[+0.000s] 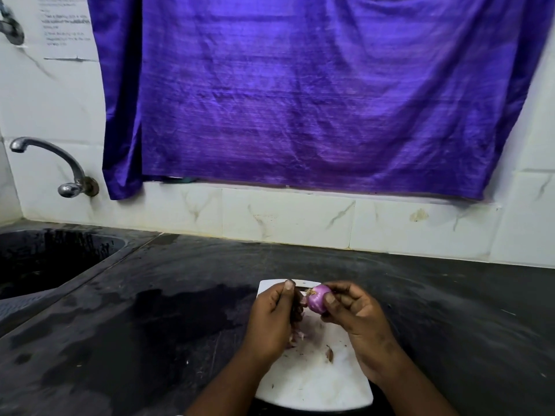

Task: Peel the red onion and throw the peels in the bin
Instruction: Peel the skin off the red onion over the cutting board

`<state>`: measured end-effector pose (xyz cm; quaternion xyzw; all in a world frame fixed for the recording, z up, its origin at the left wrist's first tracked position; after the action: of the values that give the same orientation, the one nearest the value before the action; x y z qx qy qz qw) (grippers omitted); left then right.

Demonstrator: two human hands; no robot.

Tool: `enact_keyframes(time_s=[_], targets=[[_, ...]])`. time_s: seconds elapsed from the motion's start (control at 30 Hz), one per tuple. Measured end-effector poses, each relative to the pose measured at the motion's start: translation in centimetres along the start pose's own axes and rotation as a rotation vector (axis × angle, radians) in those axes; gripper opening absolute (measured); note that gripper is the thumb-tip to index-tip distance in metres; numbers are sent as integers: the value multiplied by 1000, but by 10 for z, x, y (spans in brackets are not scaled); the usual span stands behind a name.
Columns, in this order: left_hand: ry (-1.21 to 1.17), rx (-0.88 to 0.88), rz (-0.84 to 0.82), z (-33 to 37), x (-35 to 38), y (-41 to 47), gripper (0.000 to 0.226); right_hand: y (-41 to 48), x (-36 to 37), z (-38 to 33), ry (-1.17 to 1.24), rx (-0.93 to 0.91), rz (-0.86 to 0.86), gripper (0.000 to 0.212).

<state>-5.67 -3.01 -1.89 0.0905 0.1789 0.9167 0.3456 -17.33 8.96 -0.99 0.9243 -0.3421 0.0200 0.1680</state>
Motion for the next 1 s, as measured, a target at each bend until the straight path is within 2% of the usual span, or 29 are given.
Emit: enact_keyframes(time_s=[0.13,0.23,0.47,0.67,0.9,1.0], targets=[[293,163,-128,13,14,-6,30,1,-1,4,-32,-7,17,38],[410,255,-139,19,17,-6,27,1,1,5,-21,15,-1,34],[343,329,-86,29,13,-4,33,-2,9,4,-51,55,-45,35],[146,197,-127,19,14,-3,40,-3,12,4,-66,74,-74,39],[-29,77,-138,18,17,-6,36,-10,20,13,120,222,-132,31],[56,131,-156,21,19,-9,36,-9,16,15,115,241,-81,39]])
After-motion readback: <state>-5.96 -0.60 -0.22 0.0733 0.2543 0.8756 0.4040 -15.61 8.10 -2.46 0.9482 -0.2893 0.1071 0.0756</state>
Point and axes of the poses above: each hand's wrist, its own y-axis towards the middle knuckle, its own x-axis out of the palm, z = x × y, the point moved 10 cm from there along y, towards the middle knuckle, and after that the axes turned 2 degrees about x, right-handed, at the moved point
